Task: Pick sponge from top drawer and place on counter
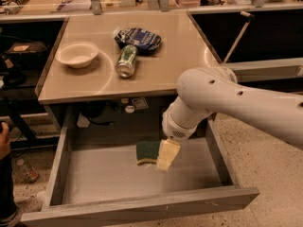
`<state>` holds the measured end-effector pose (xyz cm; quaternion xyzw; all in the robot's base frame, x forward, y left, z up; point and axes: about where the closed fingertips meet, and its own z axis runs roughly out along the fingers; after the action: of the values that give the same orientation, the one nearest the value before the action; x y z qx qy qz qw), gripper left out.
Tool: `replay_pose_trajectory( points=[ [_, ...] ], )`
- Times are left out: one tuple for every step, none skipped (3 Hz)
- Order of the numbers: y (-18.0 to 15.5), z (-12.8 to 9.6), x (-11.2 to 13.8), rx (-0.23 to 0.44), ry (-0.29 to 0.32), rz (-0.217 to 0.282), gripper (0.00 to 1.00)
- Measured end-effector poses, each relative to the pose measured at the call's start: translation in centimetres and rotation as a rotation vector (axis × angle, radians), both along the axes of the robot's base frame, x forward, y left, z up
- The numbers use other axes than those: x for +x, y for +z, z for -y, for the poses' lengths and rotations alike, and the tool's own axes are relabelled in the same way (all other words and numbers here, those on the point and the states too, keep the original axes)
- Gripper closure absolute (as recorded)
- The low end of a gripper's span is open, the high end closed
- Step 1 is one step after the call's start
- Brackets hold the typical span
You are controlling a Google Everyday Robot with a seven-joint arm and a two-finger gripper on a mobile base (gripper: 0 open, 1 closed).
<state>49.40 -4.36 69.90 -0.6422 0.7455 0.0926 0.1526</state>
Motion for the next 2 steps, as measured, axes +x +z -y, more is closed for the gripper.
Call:
replay_pose_trajectory(
  points=[
    [-1.6,-1.0,0.2,0.018,0.006,-0.021,0.0],
    [-3.0,-2.0,0.4,0.028,0.021,-0.04,0.0]
  ],
)
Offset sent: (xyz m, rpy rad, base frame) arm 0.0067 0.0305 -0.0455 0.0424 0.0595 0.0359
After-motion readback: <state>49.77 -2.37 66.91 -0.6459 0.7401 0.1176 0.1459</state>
